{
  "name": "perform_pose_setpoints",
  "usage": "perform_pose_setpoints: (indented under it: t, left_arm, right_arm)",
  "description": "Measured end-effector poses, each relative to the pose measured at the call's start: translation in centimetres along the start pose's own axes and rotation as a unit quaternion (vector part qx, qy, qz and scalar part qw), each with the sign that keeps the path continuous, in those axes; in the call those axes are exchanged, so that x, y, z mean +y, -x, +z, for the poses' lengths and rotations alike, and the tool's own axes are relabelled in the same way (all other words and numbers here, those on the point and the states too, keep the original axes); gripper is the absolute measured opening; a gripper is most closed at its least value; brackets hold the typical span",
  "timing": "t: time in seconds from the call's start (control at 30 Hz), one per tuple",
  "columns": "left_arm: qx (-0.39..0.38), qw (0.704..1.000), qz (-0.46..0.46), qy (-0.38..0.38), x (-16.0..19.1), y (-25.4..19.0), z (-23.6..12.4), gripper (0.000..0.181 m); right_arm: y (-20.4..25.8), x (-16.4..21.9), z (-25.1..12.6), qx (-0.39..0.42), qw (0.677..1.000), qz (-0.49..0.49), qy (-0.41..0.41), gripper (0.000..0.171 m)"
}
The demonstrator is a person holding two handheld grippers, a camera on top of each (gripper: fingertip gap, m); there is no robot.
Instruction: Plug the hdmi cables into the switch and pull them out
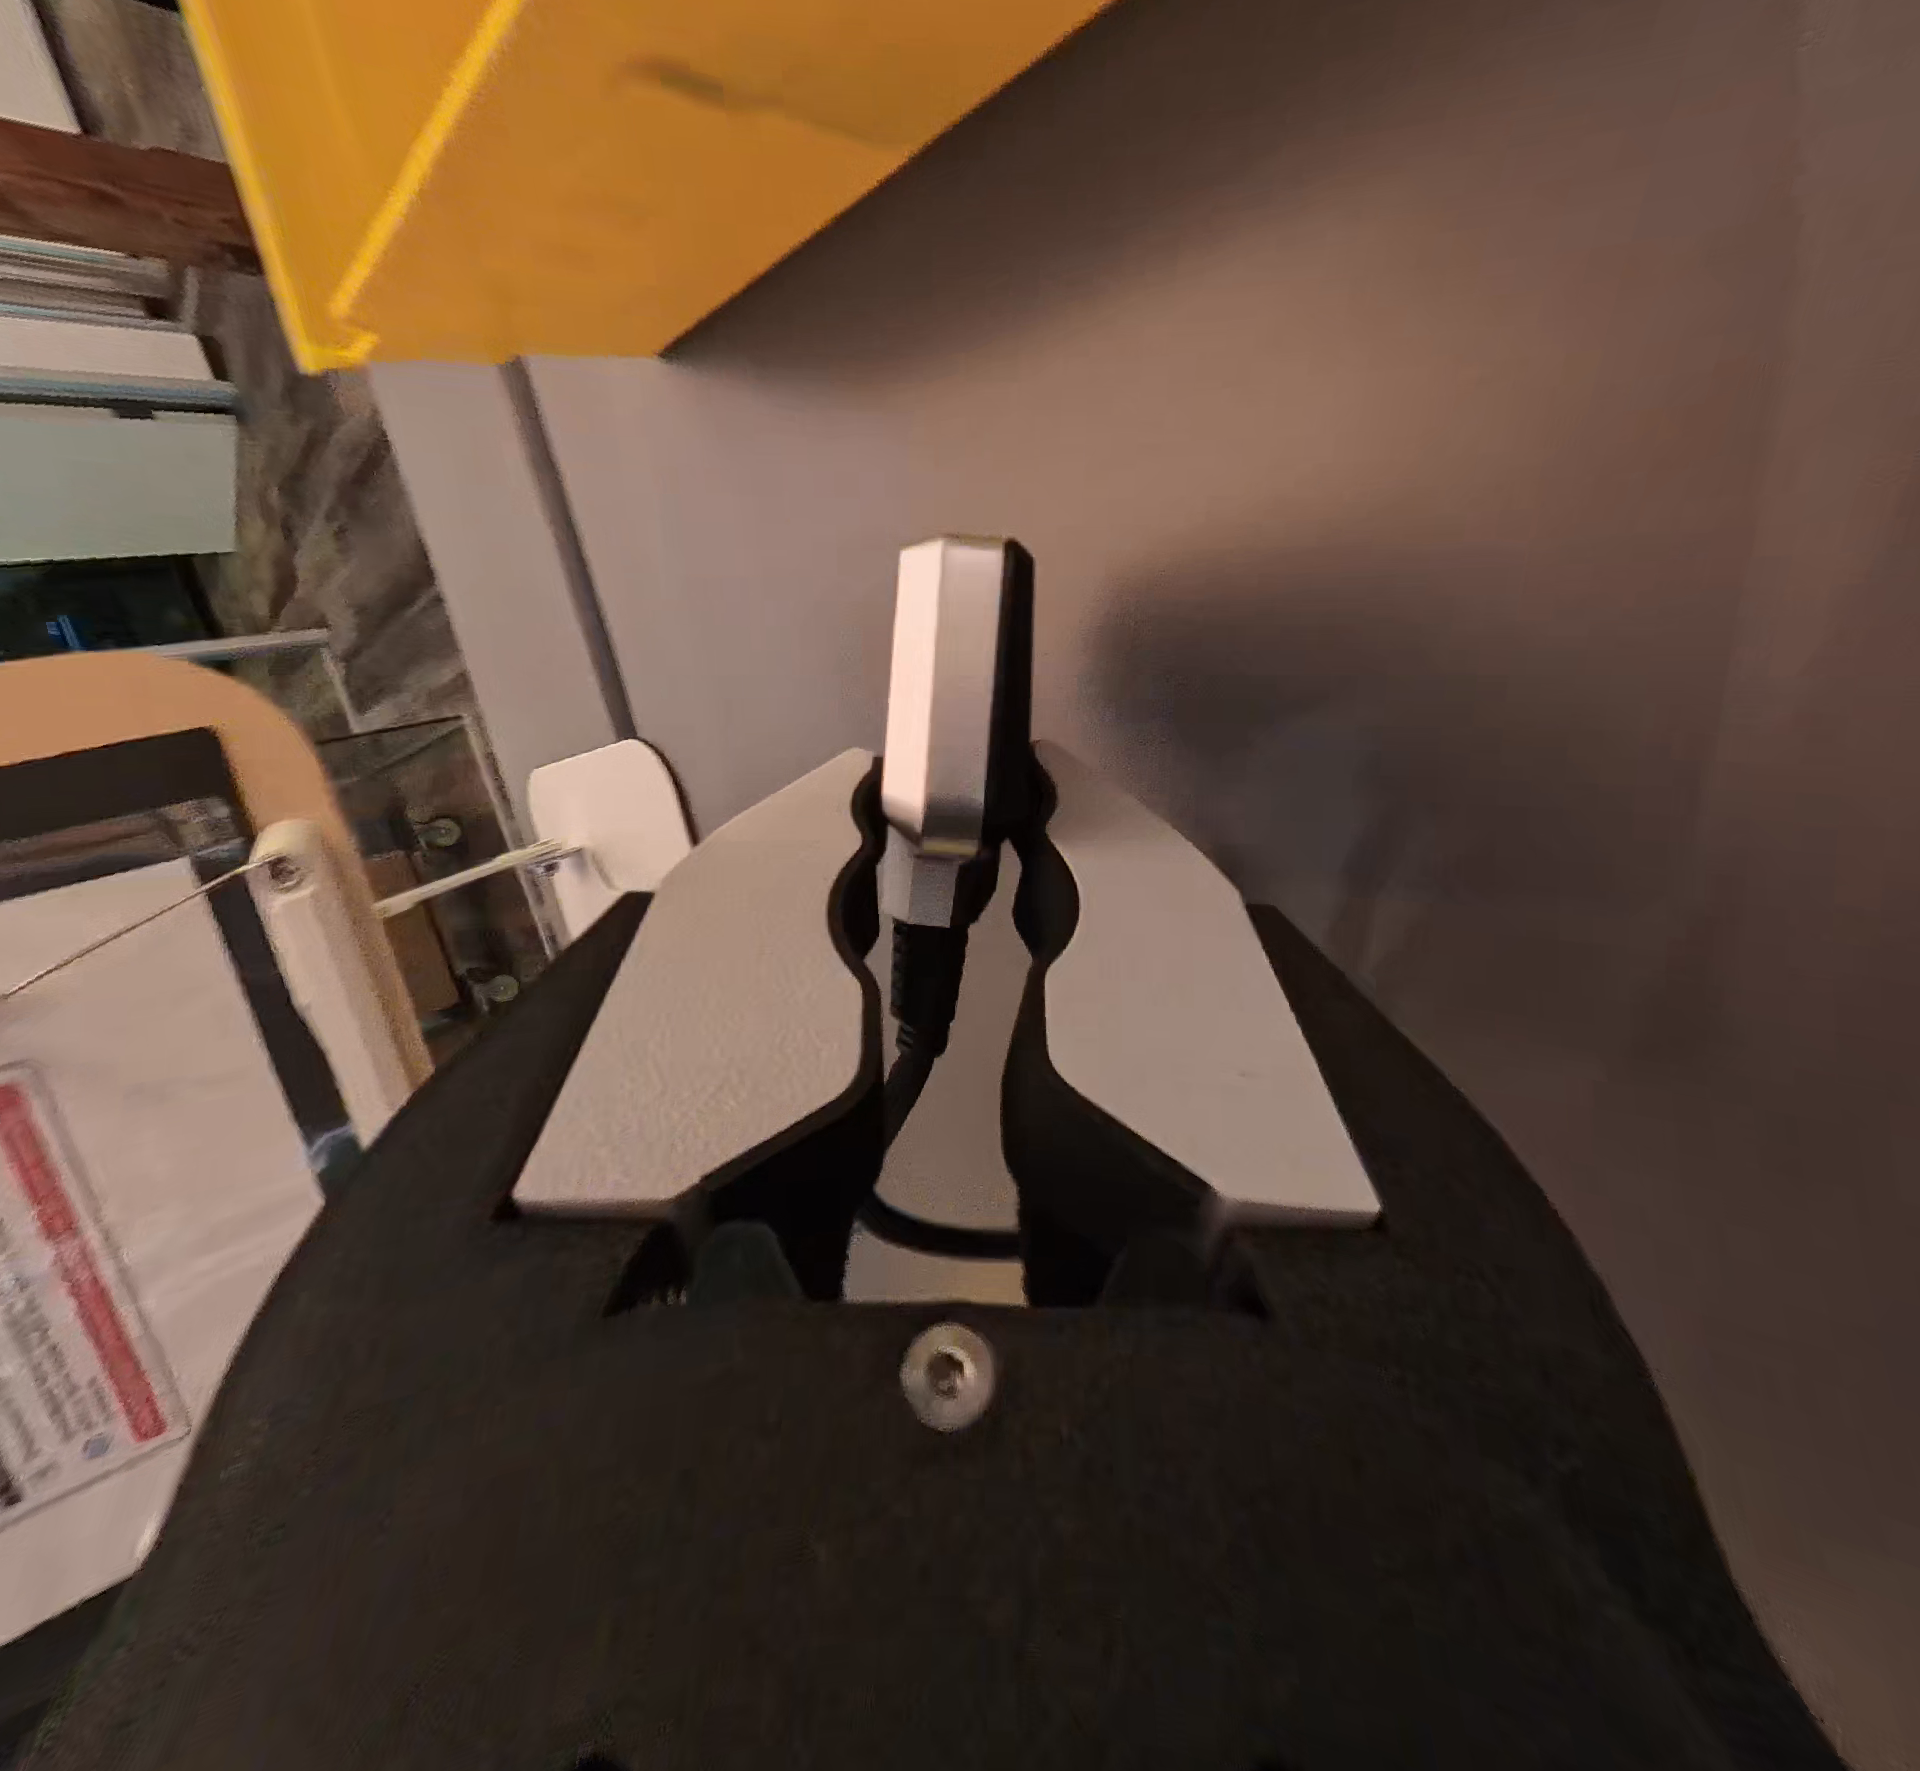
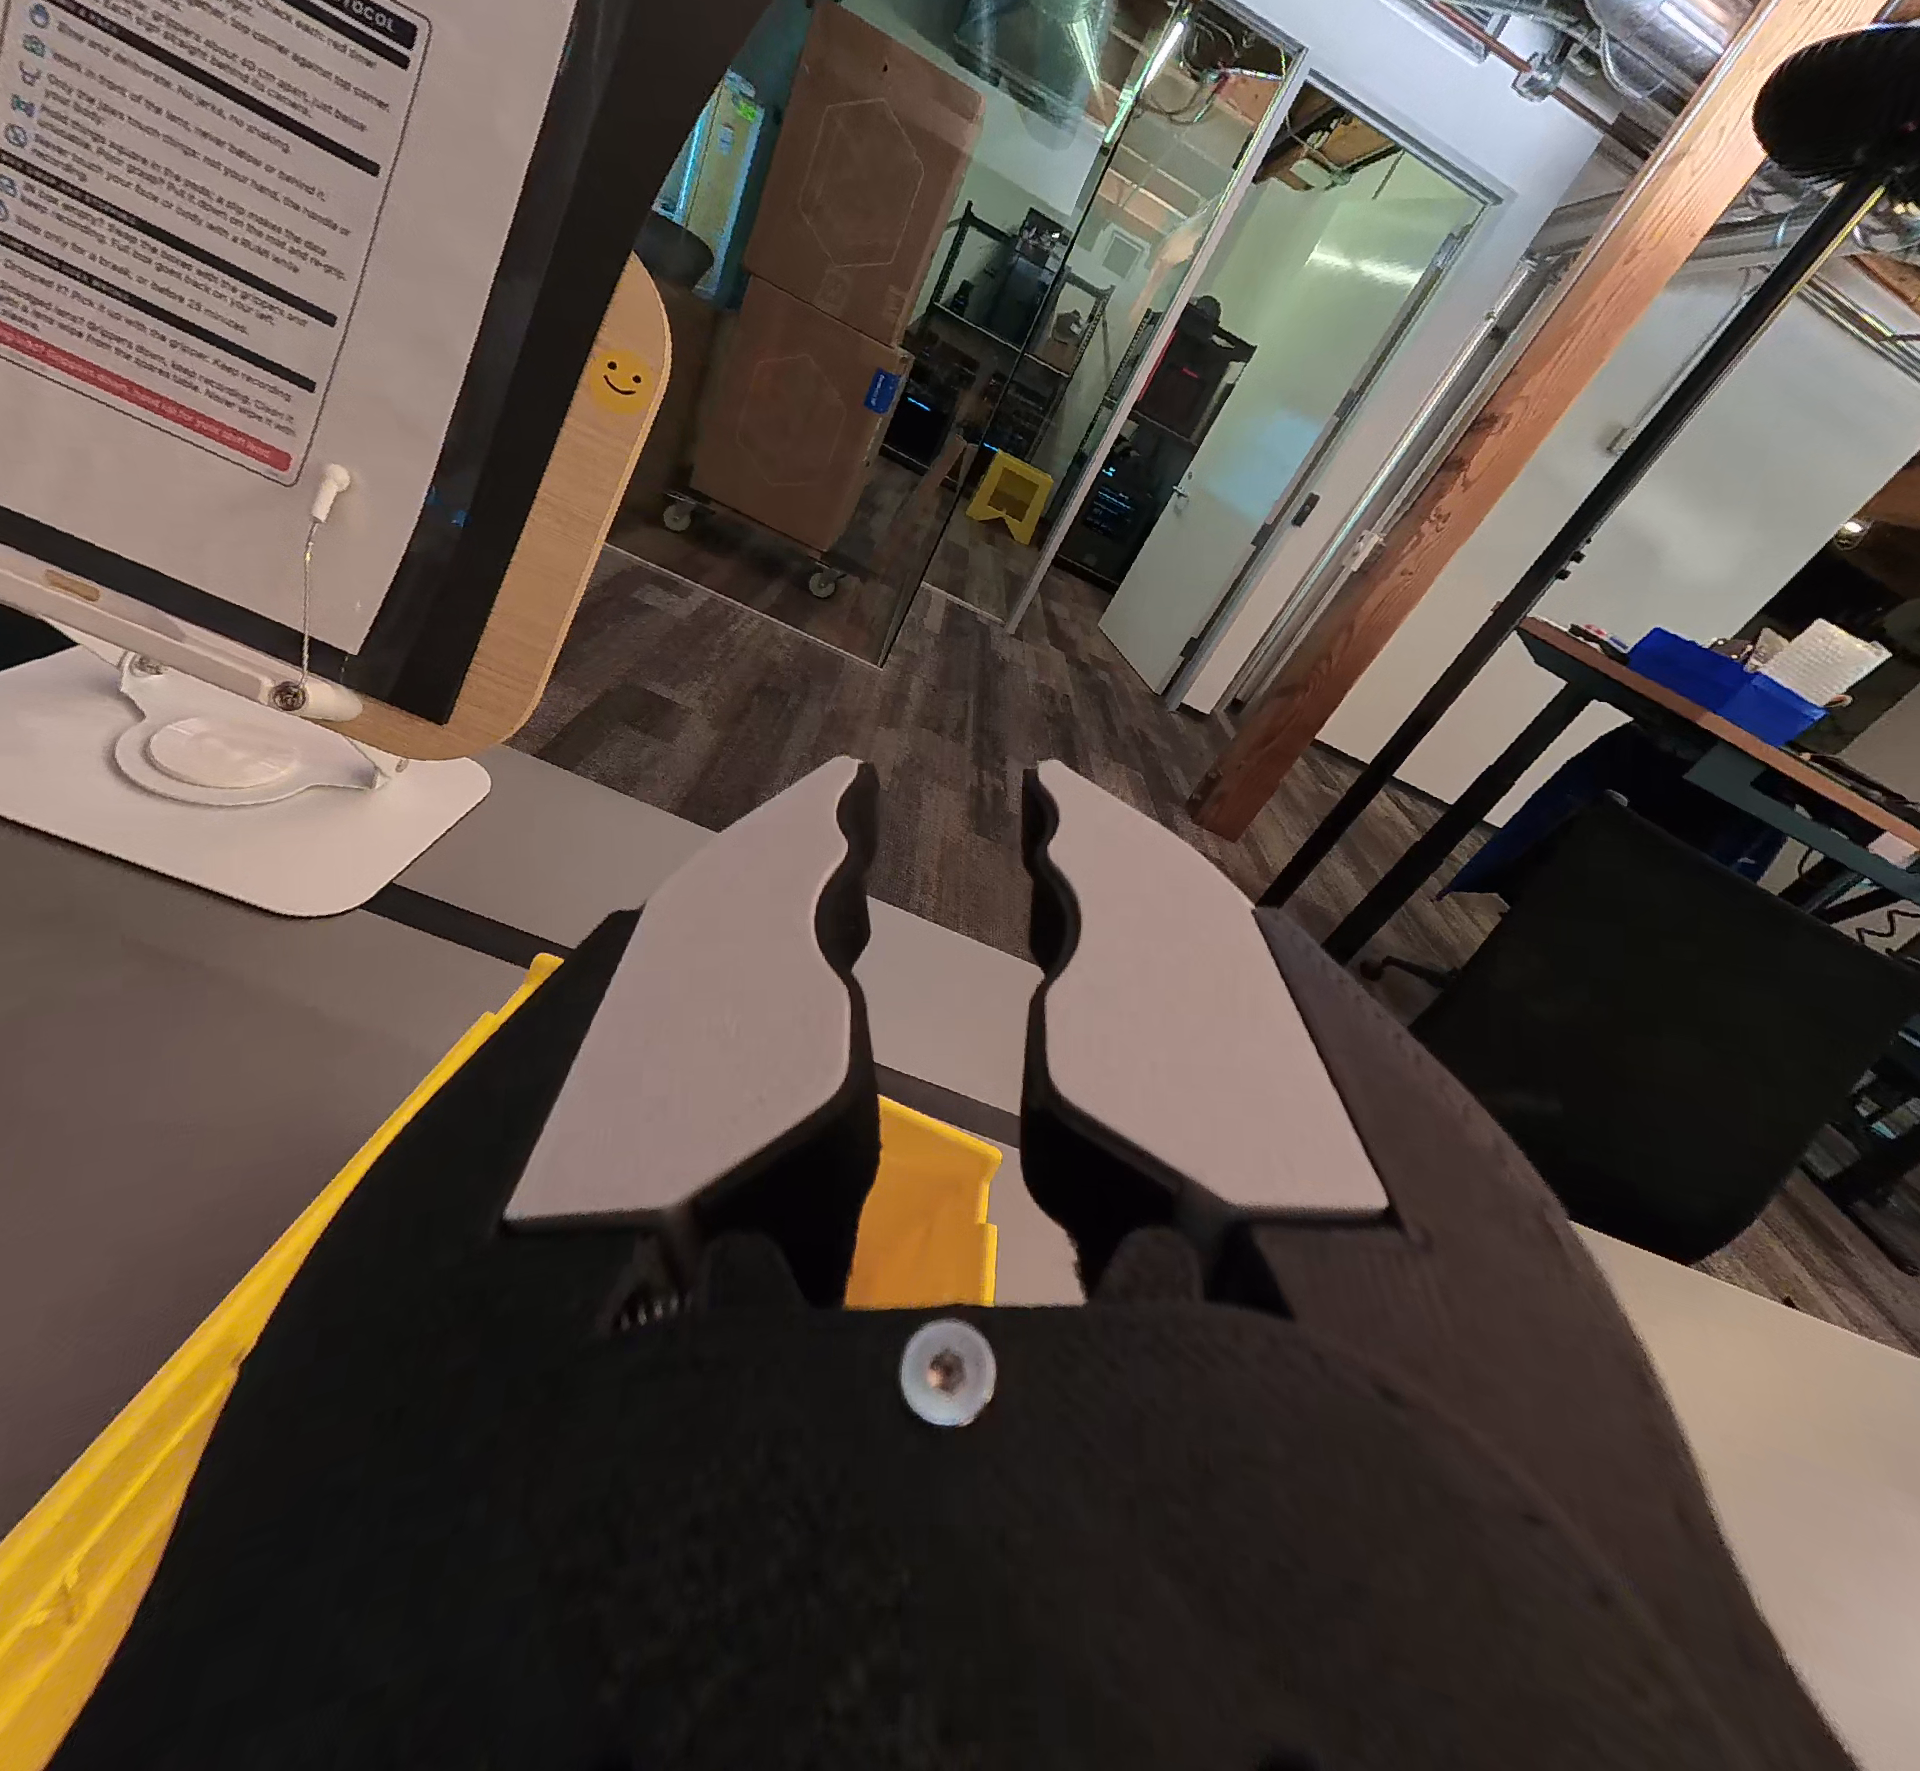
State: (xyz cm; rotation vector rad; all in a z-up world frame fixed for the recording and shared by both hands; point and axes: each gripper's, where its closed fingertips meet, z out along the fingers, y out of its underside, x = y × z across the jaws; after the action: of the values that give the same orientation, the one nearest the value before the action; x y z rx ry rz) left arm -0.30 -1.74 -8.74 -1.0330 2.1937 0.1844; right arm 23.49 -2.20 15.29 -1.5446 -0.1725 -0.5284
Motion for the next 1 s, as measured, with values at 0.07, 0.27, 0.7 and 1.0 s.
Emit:
perform_pose_setpoints:
  t: [0.07, 0.27, 0.7, 1.0]
  left_arm:
    - [0.025, 1.0, 0.003, 0.008, -0.1, -0.7, 1.1, 0.022]
    - [0.076, 0.997, 0.015, -0.013, -0.7, -1.0, 2.9, 0.022]
    - [0.087, 0.994, -0.032, -0.059, 0.4, 0.0, 7.0, 0.037]
    - [0.097, 0.987, -0.1, -0.087, -1.0, 0.5, 4.5, 0.067]
  right_arm:
    - [-0.1, 0.1, 0.0, -0.001, 1.0, 0.003, 0.002, 0.027]
    - [-0.3, 0.3, 0.0, -0.004, 1.0, 0.008, 0.004, 0.027]
    - [0.1, 0.6, 0.2, -0.014, 1.0, 0.006, 0.008, 0.028]
    - [-0.2, 0.9, 0.2, -0.026, 0.999, 0.023, 0.009, 0.028]
